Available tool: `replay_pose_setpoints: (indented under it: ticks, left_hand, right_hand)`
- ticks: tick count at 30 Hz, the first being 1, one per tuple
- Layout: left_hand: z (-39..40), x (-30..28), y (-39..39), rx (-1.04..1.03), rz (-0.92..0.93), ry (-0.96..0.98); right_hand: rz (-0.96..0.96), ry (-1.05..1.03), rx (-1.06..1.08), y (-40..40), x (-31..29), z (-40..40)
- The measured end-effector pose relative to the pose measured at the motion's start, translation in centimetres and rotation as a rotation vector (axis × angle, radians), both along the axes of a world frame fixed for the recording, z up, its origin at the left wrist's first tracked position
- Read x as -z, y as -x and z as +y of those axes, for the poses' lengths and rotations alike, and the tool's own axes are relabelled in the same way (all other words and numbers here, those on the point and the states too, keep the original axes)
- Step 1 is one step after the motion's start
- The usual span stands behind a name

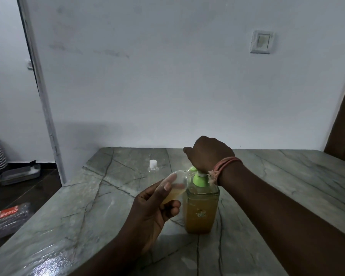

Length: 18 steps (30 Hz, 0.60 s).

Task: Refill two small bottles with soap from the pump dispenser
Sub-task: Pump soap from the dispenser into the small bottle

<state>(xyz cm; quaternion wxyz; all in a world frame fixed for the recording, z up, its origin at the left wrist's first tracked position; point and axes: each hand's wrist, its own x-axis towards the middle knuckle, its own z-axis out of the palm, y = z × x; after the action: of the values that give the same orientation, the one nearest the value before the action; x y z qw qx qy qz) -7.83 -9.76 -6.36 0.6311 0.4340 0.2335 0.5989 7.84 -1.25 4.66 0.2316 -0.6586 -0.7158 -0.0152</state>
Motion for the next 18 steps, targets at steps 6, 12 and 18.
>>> replay_pose_setpoints:
  ticks: [6,12,18]
  left_hand:
    - [0.0,-0.1,0.0,-0.002,0.009,-0.014]
    - [0.1,-0.1,0.1,-0.003,0.021,-0.012]
    - [-0.1,0.0,0.1,0.015,0.000,-0.015]
  right_hand:
    - [-0.086,-0.029,-0.022,0.4,-1.0,0.0]
    - [-0.046,-0.041,-0.017,0.1,-0.1,0.0]
    - [-0.234,-0.135,-0.053,0.6,-1.4,-0.5]
